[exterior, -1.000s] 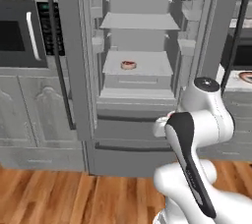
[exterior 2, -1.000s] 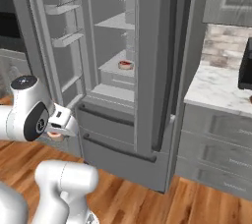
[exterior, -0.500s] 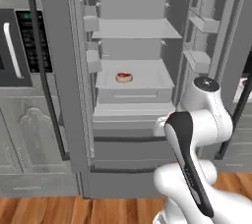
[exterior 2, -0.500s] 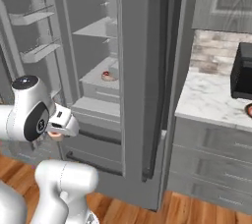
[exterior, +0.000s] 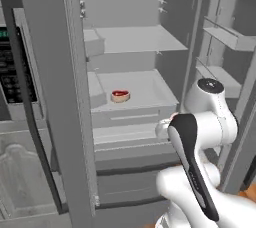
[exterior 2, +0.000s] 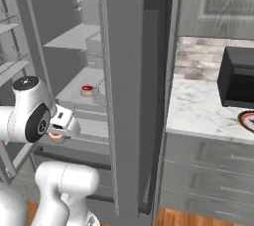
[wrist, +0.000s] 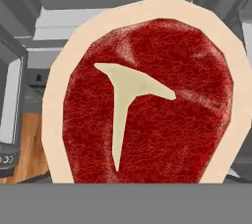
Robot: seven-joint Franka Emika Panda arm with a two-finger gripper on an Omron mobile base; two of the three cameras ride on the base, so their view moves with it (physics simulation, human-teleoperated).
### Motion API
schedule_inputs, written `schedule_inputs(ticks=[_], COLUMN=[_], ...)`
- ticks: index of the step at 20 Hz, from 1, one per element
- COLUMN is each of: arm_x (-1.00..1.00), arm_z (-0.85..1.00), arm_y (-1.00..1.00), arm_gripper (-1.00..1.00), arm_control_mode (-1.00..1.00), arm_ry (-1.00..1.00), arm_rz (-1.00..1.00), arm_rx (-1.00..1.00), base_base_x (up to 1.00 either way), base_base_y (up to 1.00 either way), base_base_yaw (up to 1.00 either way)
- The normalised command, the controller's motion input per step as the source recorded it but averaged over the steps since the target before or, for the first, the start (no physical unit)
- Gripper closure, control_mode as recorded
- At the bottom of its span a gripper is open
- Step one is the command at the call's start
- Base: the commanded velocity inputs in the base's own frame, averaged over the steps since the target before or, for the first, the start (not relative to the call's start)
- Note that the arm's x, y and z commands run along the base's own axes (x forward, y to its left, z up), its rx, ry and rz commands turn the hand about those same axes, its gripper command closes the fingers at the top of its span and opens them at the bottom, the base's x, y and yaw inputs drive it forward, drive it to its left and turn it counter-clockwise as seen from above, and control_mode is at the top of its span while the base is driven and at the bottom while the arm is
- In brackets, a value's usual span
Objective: Place the steak on the counter behind the older steak on the same shelf of the fridge to maintain FIFO order. Close the fridge door when finished.
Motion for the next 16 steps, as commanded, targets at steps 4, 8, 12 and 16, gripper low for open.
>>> schedule_inputs(ticks=[4, 8, 12, 16], arm_x=[0.0, 0.0, 0.0, 0.0], arm_z=[0.0, 0.0, 0.0, 0.0], arm_y=[0.0, 0.0, 0.0, 0.0], arm_gripper=[1.0, 1.0, 1.0, 1.0], arm_control_mode=[1.0, 1.0, 1.0, 1.0], arm_ry=[0.0, 0.0, 0.0, 0.0], arm_rz=[0.0, 0.0, 0.0, 0.0], arm_rx=[0.0, 0.0, 0.0, 0.0], base_base_x=[0.58, 0.61, 0.67, 0.71], base_base_y=[0.42, 0.38, 0.32, 0.24], base_base_yaw=[-0.22, -0.21, -0.18, -0.07])
